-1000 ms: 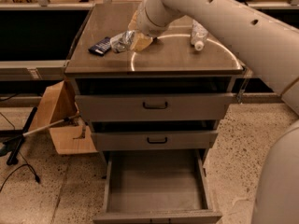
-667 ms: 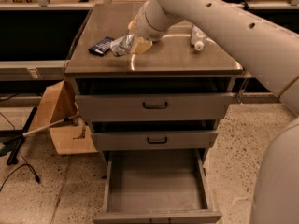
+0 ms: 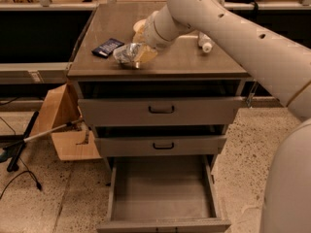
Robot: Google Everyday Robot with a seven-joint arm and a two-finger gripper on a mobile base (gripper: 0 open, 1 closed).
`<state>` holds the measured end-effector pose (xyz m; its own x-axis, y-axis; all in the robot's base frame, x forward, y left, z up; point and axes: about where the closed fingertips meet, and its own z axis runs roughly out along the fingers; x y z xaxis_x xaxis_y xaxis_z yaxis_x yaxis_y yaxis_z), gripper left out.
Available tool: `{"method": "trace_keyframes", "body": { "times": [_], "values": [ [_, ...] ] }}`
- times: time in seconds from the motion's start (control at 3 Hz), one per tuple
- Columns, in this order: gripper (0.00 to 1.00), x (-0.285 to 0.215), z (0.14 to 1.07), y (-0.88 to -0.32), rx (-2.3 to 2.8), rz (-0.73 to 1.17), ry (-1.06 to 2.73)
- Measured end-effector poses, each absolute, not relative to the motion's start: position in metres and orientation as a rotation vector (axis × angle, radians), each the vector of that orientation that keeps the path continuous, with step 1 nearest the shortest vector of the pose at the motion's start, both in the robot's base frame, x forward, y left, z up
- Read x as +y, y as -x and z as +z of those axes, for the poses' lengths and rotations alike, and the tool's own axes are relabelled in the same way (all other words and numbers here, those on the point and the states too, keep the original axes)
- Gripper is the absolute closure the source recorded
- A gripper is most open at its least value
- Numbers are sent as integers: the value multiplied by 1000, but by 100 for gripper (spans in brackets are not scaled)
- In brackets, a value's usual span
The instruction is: Pick redbull can from bottom drawer and place on counter
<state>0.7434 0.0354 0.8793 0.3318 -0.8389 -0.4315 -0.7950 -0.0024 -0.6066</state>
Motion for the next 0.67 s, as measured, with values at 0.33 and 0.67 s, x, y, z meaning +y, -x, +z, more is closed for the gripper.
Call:
{"method": "trace_keyframes", "body": {
  "times": [0.33,0.67],
  "values": [
    [73,35,879,-743,1456,-68,1784],
    [50,35,879,-743,1456,-68,1784]
  ]
}}
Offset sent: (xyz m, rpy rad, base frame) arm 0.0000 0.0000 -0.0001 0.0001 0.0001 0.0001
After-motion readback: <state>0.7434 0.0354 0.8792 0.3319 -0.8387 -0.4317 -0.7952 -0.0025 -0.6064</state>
